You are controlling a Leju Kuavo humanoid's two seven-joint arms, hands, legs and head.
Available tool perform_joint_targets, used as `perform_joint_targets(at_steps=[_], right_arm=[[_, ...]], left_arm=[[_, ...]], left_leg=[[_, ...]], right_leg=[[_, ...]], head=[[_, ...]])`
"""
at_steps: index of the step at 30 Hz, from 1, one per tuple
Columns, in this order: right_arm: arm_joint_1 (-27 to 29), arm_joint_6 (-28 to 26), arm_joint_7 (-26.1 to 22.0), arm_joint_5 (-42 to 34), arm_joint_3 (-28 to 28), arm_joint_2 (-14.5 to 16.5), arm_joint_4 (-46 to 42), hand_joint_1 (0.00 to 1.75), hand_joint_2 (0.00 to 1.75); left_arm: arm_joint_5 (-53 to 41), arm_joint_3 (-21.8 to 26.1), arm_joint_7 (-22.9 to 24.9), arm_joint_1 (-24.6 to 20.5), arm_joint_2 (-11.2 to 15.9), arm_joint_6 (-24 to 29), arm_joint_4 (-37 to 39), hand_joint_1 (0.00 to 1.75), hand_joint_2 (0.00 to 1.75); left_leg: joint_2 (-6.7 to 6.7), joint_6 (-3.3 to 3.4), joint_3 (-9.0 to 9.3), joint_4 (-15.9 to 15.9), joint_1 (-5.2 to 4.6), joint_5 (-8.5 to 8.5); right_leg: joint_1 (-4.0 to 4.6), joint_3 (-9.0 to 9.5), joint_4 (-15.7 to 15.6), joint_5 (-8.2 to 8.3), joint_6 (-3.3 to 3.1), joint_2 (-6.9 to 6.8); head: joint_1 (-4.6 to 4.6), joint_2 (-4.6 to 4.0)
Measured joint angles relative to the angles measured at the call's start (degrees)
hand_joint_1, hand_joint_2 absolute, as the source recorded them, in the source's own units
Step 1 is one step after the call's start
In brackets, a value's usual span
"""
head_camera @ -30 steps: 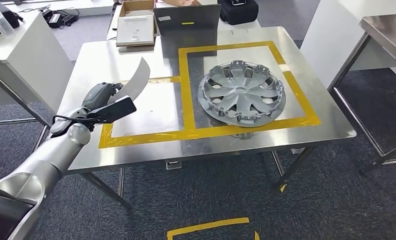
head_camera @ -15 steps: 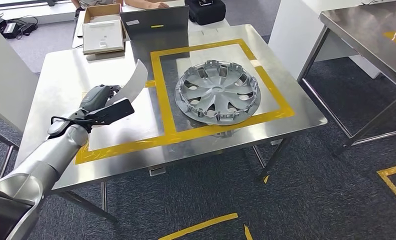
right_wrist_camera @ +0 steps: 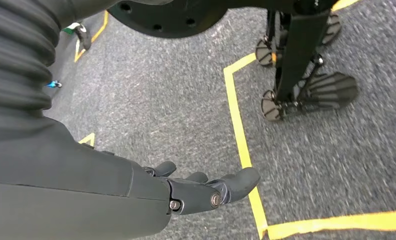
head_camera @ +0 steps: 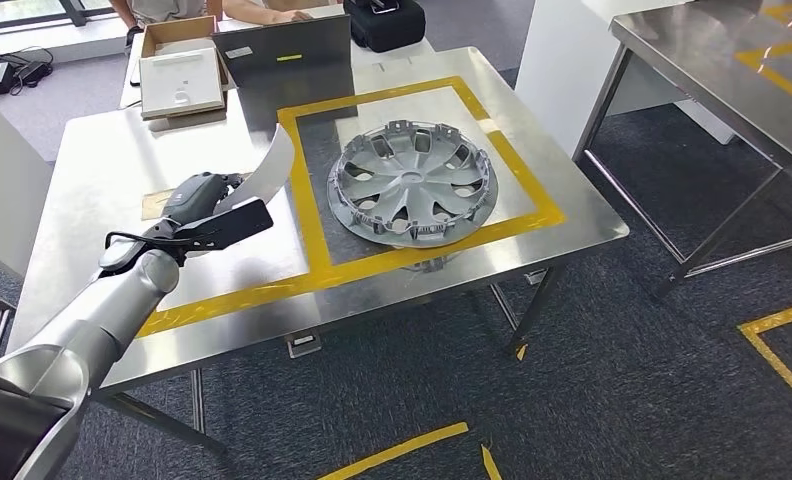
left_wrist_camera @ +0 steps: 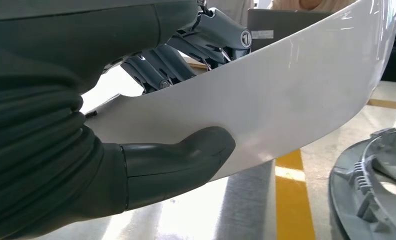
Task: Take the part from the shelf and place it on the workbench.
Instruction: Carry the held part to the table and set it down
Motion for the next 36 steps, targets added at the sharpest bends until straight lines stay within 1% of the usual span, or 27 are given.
perform_joint_targets(at_steps=[1,3,7,8,10,14,18,23,27,29,31,33,36], right_arm=[[0.0,0.0,-0.1,0.1,0.0,0.0,0.0,0.0,1.75],[0.0,0.0,0.0,0.4,0.0,0.0,0.0,0.0,1.75],[0.3,-0.5,0.3,0.8,0.0,0.0,0.0,0.0,0.0],[0.3,-0.7,0.3,0.8,0.0,0.0,0.0,0.0,0.0],[0.2,-0.8,0.2,0.8,0.0,0.0,0.0,0.0,0.0],[0.2,-0.9,0.0,0.7,0.0,-0.1,0.0,0.0,0.0],[0.2,-0.9,0.0,0.7,0.0,-0.1,0.0,0.0,0.0],[0.2,-1.1,-0.1,0.4,0.0,-0.1,0.0,0.0,0.0],[0.2,-1.2,-0.2,0.4,-0.1,-0.1,0.0,0.0,0.0],[0.2,-1.2,-0.3,0.4,-0.1,-0.1,0.0,0.0,0.0],[0.2,-1.4,-0.5,0.3,-0.2,-0.1,0.0,0.0,0.0],[0.2,-1.6,-0.8,0.2,-0.3,-0.1,0.0,0.0,0.0],[0.2,-1.6,-1.0,0.2,-0.4,-0.1,0.0,0.0,0.0]], left_arm=[[-0.9,-0.2,1.6,0.0,0.3,0.3,0.3,1.75,1.75],[-3.1,-0.8,4.0,0.0,1.4,1.5,0.9,1.75,1.75],[-6.7,-2.5,5.4,0.4,3.7,4.5,2.2,0.0,1.75],[-7.2,-2.8,5.6,0.5,4.0,5.0,2.5,0.0,1.75],[-8.1,-3.4,6.8,0.7,4.3,5.0,2.9,0.0,1.75],[-9.4,-4.6,10.3,0.7,4.3,2.7,3.6,0.0,1.75],[-10.3,-5.5,11.9,0.6,4.3,1.4,4.0,0.0,0.0],[-11.8,-6.3,14.5,0.5,4.3,0.9,4.4,0.0,0.0],[-12.8,-6.8,15.3,0.2,4.3,2.7,4.5,0.0,0.0],[-12.9,-6.9,15.1,-0.1,4.3,5.4,4.4,0.0,0.0],[-12.7,-6.9,14.1,-1.0,4.2,9.3,4.1,0.0,0.0],[-12.0,-6.7,12.9,-2.7,4.1,12.7,3.5,0.0,0.0],[-10.8,-5.5,11.2,-6.6,3.8,16.3,2.0,0.0,0.0]], left_leg=[[0.05,0.16,0.05,-0.2,0.0,0.04],[0.21,-0.15,0.17,-0.5,0.0,0.15],[0.3,-1.21,0.62,-0.9,0.04,0.69],[0.28,-1.44,0.7,-1.0,0.05,0.78],[0.23,-1.66,0.73,-1.0,0.07,0.84],[0.2,-1.85,0.66,-1.0,0.07,0.79],[0.21,-1.85,0.6,-0.8,0.03,0.69],[0.2,-1.75,0.52,-0.6,0.01,0.63],[0.2,-1.72,0.49,-0.6,0.01,0.61],[0.2,-1.72,0.49,-0.5,0.0,0.61],[0.21,-1.72,0.46,-0.5,0.01,0.61],[0.18,-1.64,0.38,-0.4,-0.01,0.57],[0.16,-1.43,0.21,-0.1,-0.03,0.45]], right_leg=[[0.02,0.0,0.0,-0.01,-0.12,0.11],[0.05,-0.01,0.0,-0.01,-0.41,0.34],[0.13,-0.09,0.0,-0.03,-0.76,0.36],[0.15,-0.1,0.0,-0.03,-0.79,0.32],[0.17,-0.1,0.1,-0.02,-0.83,0.23],[0.15,-0.09,0.0,-0.02,-0.83,0.22],[0.11,-0.07,0.0,0.01,-0.8,0.25],[0.07,-0.05,0.0,0.04,-0.74,0.25],[0.06,-0.05,0.0,0.06,-0.71,0.24],[0.06,-0.06,0.0,0.07,-0.7,0.24],[0.08,-0.08,0.0,0.08,-0.68,0.25],[0.06,-0.1,0.0,0.13,-0.6,0.23],[0.02,-0.12,0.0,0.2,-0.43,0.2]], head=[[0.0,0.0],[-0.01,0.0],[-0.01,0.0],[-0.01,0.0],[0.01,0.0],[0.02,0.0],[0.02,0.0],[0.02,0.0],[0.02,-0.01],[0.02,-0.01],[0.01,0.0],[0.01,0.0],[0.0,0.0]])
